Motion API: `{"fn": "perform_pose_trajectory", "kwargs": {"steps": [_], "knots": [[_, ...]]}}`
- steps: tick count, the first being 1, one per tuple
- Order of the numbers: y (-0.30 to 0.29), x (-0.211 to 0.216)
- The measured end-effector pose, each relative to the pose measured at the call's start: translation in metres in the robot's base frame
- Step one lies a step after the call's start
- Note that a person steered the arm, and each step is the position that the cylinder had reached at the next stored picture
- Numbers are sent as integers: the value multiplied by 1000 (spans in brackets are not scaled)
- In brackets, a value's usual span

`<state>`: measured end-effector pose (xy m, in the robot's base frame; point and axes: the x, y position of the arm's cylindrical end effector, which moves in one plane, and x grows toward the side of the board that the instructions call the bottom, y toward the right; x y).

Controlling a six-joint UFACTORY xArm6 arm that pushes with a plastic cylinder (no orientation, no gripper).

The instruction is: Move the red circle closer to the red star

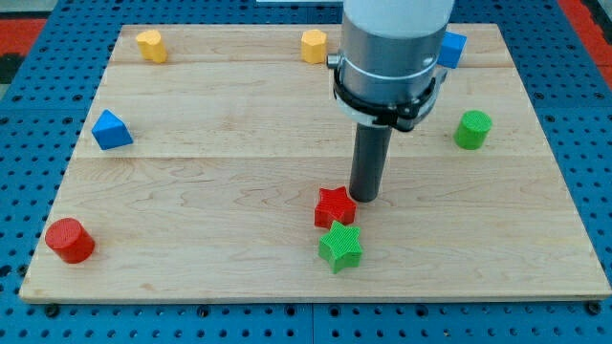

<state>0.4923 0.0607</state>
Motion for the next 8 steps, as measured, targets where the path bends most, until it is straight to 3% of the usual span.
{"fn": "perform_pose_trajectory", "kwargs": {"steps": [1,4,8], "knots": [[-32,-30],[-363,-44],[-366,41]]}}
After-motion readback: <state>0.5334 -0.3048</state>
